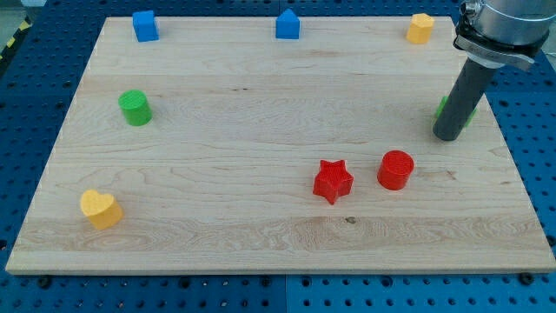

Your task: Push the green star to the center right side of the board

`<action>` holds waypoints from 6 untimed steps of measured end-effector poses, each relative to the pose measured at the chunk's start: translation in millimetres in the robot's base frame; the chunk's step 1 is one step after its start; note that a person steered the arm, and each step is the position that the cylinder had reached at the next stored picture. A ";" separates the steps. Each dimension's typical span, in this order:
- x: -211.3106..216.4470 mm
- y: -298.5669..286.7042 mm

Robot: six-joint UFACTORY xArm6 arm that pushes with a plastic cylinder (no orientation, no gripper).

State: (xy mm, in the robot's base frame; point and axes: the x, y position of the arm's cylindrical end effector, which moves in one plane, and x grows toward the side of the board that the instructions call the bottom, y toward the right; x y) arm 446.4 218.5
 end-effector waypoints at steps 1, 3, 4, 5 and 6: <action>0.0 0.0; -0.4 25.8; -0.4 26.3; -0.4 -16.1; 3.0 -60.2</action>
